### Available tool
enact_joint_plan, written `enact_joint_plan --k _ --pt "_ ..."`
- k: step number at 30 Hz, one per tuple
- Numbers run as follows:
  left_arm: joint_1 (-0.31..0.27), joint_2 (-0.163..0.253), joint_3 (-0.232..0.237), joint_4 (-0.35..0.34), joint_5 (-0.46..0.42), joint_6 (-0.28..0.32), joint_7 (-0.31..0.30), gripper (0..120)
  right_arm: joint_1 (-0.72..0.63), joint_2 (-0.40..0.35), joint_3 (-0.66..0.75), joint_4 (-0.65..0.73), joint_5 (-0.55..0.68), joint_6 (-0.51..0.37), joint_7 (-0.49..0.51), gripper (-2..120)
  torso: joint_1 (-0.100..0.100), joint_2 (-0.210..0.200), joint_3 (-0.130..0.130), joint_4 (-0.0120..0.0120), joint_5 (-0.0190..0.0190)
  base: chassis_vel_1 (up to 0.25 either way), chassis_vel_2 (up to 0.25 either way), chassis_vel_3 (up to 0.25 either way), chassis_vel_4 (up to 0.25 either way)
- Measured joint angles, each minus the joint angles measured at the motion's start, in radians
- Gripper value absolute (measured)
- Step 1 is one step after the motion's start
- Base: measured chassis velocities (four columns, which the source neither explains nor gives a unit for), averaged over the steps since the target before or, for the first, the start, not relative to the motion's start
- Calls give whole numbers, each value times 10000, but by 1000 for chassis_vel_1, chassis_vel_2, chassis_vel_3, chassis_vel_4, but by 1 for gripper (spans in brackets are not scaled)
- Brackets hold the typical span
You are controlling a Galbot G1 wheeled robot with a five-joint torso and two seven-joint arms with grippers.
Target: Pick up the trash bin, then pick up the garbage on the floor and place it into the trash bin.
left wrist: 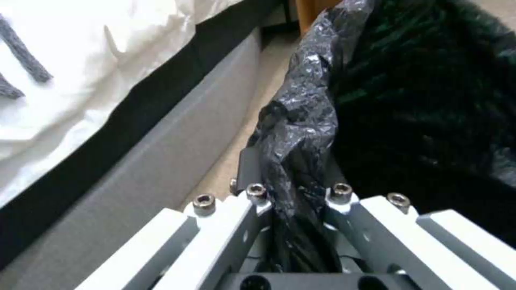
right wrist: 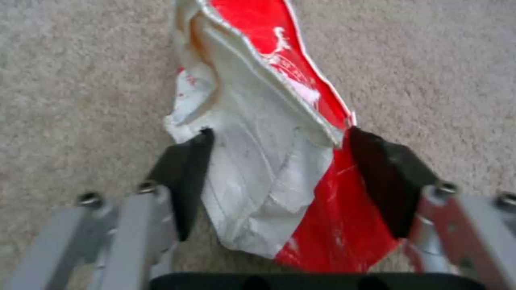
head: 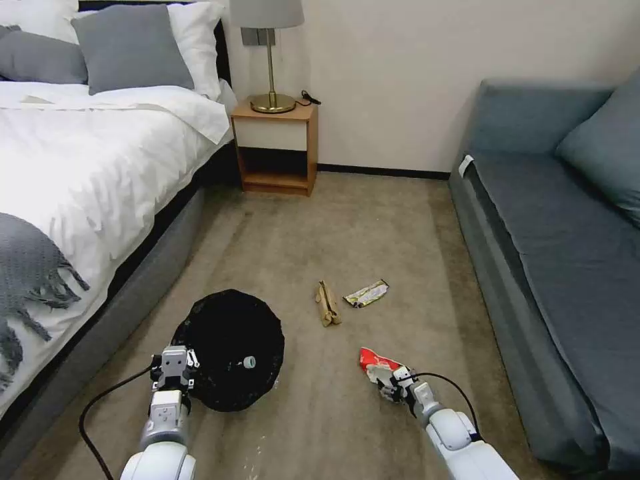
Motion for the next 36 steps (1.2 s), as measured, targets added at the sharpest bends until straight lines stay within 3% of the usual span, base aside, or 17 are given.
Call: enact_joint_plan --k 3,7,10,18,33,36 --pt "0 1 39 -56 -12 13 0 4 12 16 29 -37 -7 5 0 54 0 0 0 0 0 0 0 0 0" --pt "-53 2 72 -129 51 35 -1 4 33 77 115 -93 -89 7 8 41 0 0 0 -1 -1 0 0 0 0" --pt "-31 36 62 -279 200 35 -14 4 16 150 250 -129 -190 7 70 22 0 0 0 -2 -4 0 0 0 0" --pt "32 165 -69 -313 177 -240 -115 4 -157 292 599 -20 -348 50 109 0 0 0 0 -4 -1 0 0 0 0" --pt "298 250 -60 -210 89 -747 -295 4 -787 518 1092 1420 604 412 456 0 0 -1 2 -5 -2 0 0 0 0" --pt "394 340 -78 -136 84 -926 -349 4 -1240 538 971 2761 1594 268 776 0 0 -1 1 -4 -3 0 0 0 0"
